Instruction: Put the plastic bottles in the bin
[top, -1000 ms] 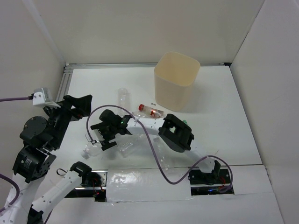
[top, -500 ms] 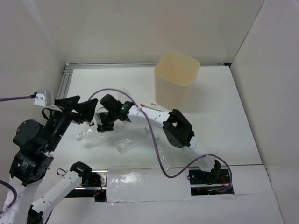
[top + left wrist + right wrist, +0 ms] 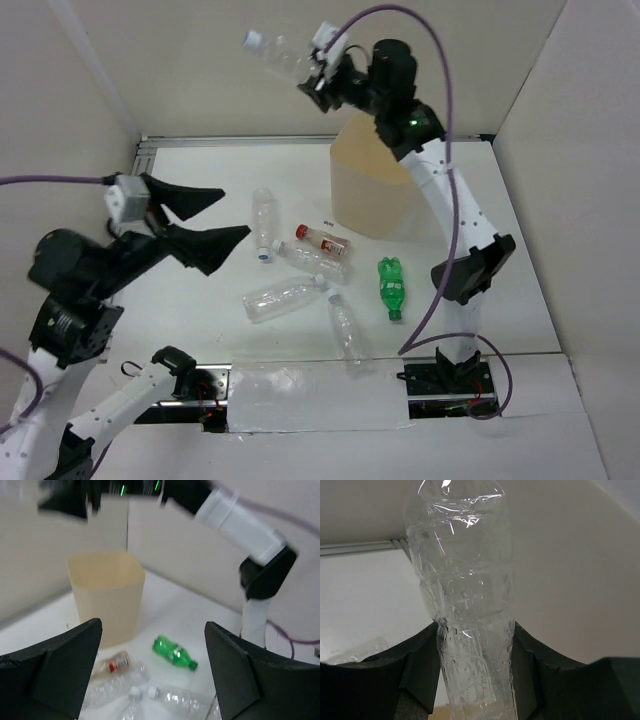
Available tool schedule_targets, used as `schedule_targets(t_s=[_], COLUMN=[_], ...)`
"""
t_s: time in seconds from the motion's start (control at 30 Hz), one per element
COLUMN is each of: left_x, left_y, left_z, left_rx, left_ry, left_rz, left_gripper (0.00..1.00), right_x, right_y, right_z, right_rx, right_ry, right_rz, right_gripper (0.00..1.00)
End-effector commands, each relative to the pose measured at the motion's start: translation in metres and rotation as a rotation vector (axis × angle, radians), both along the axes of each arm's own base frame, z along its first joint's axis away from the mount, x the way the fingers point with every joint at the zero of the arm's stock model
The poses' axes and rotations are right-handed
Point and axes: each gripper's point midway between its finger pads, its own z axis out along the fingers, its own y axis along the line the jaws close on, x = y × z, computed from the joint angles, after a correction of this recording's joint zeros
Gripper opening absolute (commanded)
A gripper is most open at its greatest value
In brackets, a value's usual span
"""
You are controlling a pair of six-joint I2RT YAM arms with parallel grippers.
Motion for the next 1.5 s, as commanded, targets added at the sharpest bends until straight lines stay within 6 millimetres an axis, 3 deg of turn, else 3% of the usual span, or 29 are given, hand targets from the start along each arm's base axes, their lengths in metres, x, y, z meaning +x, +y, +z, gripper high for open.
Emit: schedule_targets(t_s=[0.0,0.03,0.07,0.1,0.13,0.17,0.2,0.33,0.37,0.47,0.5,0.53,0.67,0.77,0.87,1.0,1.13,1.37,1.47], left_x=[0.039,0.054,0.072,0.081,0.089,0.095,0.105,0.112,0.114,0.113,0.111,0.111,0.106,0.112,0.115,0.118,0.109,0.073,0.067], left_y=[-0.028,-0.030,-0.038,-0.042,-0.044,-0.047,-0.052,-0.069,-0.075,-0.083,-0.083,-0.085,-0.084,-0.074,-0.067,-0.063,-0.060,-0.074,-0.073], left_z=[-0.080,-0.106,-0.137,-0.157,-0.180,-0.201,-0.229,-0.276,-0.296,-0.327,-0.337,-0.342,-0.367,-0.385,-0.396,-0.407,-0.423,-0.434,-0.446], left_rx=[0.184,0.234,0.287,0.327,0.369,0.417,0.468,0.639,0.705,0.819,0.843,0.862,0.954,1.020,1.068,1.112,1.189,1.207,1.244], left_ry=[0.175,0.232,0.319,0.365,0.423,0.449,0.507,0.536,0.547,0.567,0.581,0.578,0.590,0.607,0.613,0.619,0.633,0.700,0.727], left_rz=[-0.065,-0.048,-0.053,-0.057,-0.044,-0.050,-0.046,-0.035,-0.031,-0.016,-0.014,-0.017,0.009,0.076,0.127,0.160,0.116,-0.094,-0.110], left_gripper=[0.96,0.96,0.98,0.98,1.00,1.00,1.00,1.00,1.00,1.00,1.00,1.00,1.00,1.00,1.00,1.00,1.00,0.95,0.95], right_x=[0.023,0.030,0.031,0.035,0.029,0.035,0.037,0.036,0.034,0.029,0.026,0.026,0.017,0.015,0.014,0.006,-0.010,-0.037,-0.055], right_y=[-0.069,-0.102,-0.115,-0.125,-0.131,-0.151,-0.158,-0.183,-0.180,-0.184,-0.184,-0.184,-0.178,-0.184,-0.197,-0.219,-0.264,-0.315,-0.316], right_z=[-0.001,0.002,-0.006,-0.027,-0.028,-0.036,-0.052,-0.078,-0.083,-0.117,-0.112,-0.127,-0.148,-0.148,-0.134,-0.089,-0.064,-0.087,-0.110], right_rx=[0.065,0.091,0.088,0.077,0.085,0.098,0.098,0.125,0.117,0.085,0.086,0.077,0.067,0.076,0.106,0.179,0.268,0.278,0.233], right_ry=[0.122,0.145,0.180,0.246,0.266,0.299,0.350,0.463,0.471,0.546,0.534,0.564,0.619,0.627,0.610,0.548,0.536,0.566,0.597], right_rz=[-0.155,-0.179,-0.177,-0.163,-0.118,-0.134,-0.129,-0.088,-0.065,-0.057,-0.056,-0.057,-0.027,-0.024,-0.030,-0.057,-0.107,-0.186,-0.195], right_gripper=[0.34,0.35,0.35,0.38,0.38,0.40,0.41,0.43,0.46,0.55,0.57,0.61,0.80,1.00,1.00,1.00,1.00,1.00,1.00])
